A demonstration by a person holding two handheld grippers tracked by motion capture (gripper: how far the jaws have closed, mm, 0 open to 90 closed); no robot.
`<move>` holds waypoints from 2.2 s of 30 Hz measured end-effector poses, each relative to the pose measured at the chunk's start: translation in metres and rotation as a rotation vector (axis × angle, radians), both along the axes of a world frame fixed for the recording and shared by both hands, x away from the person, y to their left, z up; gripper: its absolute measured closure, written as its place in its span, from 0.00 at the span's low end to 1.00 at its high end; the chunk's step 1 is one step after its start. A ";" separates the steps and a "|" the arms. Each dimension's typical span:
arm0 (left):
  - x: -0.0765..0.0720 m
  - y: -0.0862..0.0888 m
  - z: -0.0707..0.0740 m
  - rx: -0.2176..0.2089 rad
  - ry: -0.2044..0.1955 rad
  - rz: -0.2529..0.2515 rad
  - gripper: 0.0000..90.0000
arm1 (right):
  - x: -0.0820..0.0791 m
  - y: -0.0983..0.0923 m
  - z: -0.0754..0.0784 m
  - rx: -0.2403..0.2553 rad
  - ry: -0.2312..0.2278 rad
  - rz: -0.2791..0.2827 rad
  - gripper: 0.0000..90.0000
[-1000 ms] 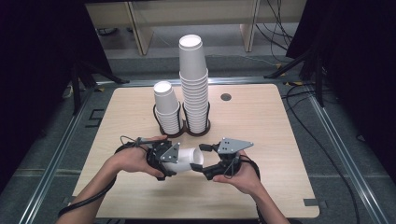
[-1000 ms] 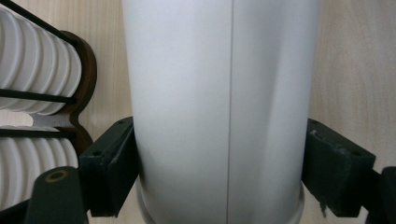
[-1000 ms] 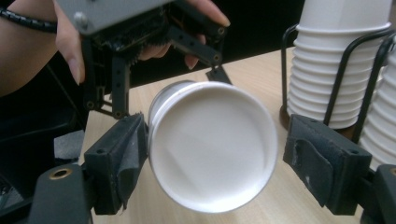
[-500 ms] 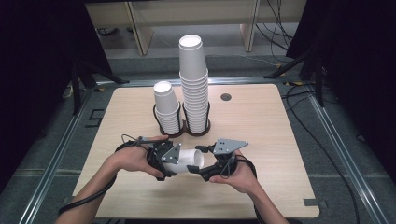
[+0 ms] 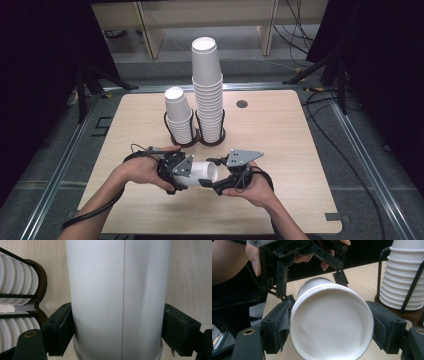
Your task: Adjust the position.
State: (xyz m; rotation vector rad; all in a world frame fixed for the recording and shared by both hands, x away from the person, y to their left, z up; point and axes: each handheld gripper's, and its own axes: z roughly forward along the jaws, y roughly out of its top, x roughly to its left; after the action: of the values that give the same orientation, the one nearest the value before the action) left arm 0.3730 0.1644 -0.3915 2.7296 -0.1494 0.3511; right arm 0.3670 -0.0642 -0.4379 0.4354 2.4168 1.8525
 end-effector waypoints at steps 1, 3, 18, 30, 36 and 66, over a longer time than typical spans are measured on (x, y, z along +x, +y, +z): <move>0.000 0.000 0.000 0.000 0.001 0.000 0.21 | 0.000 0.000 0.000 -0.006 0.002 0.009 0.28; 0.000 -0.001 0.000 0.001 0.004 -0.001 0.21 | 0.000 -0.001 0.001 -0.017 0.003 0.011 0.28; -0.001 -0.001 0.003 0.009 -0.003 -0.021 0.21 | 0.001 -0.003 0.002 -0.047 0.000 0.027 0.27; 0.001 0.002 0.003 -0.030 0.006 -0.050 0.18 | 0.002 -0.006 -0.002 -0.059 0.008 0.044 0.29; 0.001 0.003 0.002 -0.059 -0.005 -0.064 0.15 | 0.000 -0.006 0.000 -0.050 0.024 0.043 0.30; -0.003 0.024 0.005 -0.365 0.005 -0.040 0.13 | 0.001 -0.022 -0.002 -0.031 0.026 0.018 0.30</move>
State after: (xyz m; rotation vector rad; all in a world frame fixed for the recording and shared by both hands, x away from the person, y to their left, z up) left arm 0.3700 0.1885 -0.3865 2.3641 -0.1247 0.3251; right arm 0.3676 -0.0858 -0.4402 0.4389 2.4706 1.8255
